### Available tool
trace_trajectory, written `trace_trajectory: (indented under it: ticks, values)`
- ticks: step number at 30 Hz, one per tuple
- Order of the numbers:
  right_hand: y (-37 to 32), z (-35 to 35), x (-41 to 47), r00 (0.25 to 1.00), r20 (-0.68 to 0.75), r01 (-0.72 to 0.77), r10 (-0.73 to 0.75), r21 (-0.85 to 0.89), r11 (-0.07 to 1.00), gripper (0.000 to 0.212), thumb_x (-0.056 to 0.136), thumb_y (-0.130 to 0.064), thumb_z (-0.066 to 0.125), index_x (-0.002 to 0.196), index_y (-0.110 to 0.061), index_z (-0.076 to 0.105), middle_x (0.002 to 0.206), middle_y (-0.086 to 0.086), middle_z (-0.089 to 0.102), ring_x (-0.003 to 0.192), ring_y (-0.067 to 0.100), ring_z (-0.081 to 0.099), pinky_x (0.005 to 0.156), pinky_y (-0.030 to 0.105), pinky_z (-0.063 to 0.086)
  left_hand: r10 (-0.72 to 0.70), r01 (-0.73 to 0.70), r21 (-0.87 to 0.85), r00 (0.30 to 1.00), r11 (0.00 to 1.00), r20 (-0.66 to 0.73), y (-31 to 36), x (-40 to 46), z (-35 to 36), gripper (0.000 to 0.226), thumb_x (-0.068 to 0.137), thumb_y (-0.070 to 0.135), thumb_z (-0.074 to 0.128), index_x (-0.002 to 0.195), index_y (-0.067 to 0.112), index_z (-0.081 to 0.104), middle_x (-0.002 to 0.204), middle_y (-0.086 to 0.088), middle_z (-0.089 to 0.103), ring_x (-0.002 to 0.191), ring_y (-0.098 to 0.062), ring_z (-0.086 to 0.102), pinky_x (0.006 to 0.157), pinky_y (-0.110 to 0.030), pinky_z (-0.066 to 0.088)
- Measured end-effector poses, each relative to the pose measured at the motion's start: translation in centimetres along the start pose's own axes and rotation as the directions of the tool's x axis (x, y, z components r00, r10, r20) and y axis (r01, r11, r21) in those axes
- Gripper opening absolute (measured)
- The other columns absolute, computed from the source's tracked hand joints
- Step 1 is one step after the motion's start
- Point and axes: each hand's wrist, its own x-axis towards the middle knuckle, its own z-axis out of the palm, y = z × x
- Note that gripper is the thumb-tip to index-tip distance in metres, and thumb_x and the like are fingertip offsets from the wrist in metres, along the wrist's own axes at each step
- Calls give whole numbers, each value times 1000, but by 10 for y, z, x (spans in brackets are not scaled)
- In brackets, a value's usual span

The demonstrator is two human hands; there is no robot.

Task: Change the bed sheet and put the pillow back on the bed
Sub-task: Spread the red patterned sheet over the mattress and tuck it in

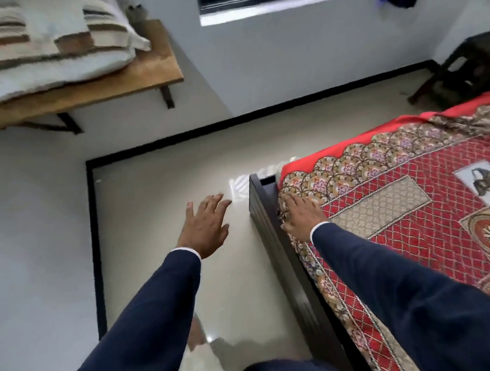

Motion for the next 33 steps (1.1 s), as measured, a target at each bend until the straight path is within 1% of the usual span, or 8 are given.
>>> trace_trajectory:
  ticks: [5,7,10,15,19,26,30,33]
  values:
    - [-9,-9,16,975,-7,-219,221,104,970,78,93,-38,60,155,-23,16,161,4,21,148,28,25,121,52,22,192,-191,-39,981,981,13,-48,78,-5,55,98,34,52,149,23,36,160,-1,31,146,-24,31,116,-60,24]
    - [-16,-6,21,951,-14,-306,310,128,943,78,92,-38,61,155,-24,17,161,5,22,147,28,28,119,51,26,284,-285,16,958,958,31,-65,104,-4,54,99,35,49,150,24,34,160,-1,30,146,-23,30,116,-59,23]
    - [-31,-4,36,914,21,-403,405,165,900,75,92,-38,61,154,-23,21,158,4,28,142,28,33,116,50,31,432,-453,139,888,880,160,-86,148,-3,55,102,39,44,152,24,28,162,-2,25,150,-23,23,117,-60,20]
    - [-33,10,77,851,81,-521,518,243,818,69,93,-42,60,150,-20,29,148,6,38,134,29,42,110,50,37,566,-611,149,782,777,260,-91,226,5,58,101,38,45,154,24,24,163,-2,24,151,-24,22,119,-58,18]
    - [-19,28,126,819,139,-569,557,324,755,66,93,-38,60,150,-22,30,151,6,37,137,30,41,110,49,37,587,-641,77,738,764,333,-78,292,27,59,100,34,49,153,21,28,162,-2,28,150,-24,25,119,-57,20]
    - [17,81,224,755,360,-656,549,435,617,60,95,-30,58,150,-39,35,143,7,43,132,31,43,108,46,40,576,-623,-85,653,778,492,-61,399,97,46,100,33,49,144,25,41,157,1,34,144,-25,33,117,-52,24]
    - [33,111,280,717,360,-687,597,508,520,59,94,-28,59,148,-38,40,147,5,37,133,32,40,107,46,39,615,-636,-152,614,757,494,-48,450,157,38,98,30,52,135,21,50,150,-3,42,137,-28,41,110,-45,32]
    - [35,134,318,650,358,-734,670,524,432,58,92,-24,61,145,-39,44,152,3,30,136,31,35,107,47,38,654,-615,-263,587,744,476,-34,477,201,34,94,26,57,127,21,58,144,-4,49,130,-29,48,107,-44,37]
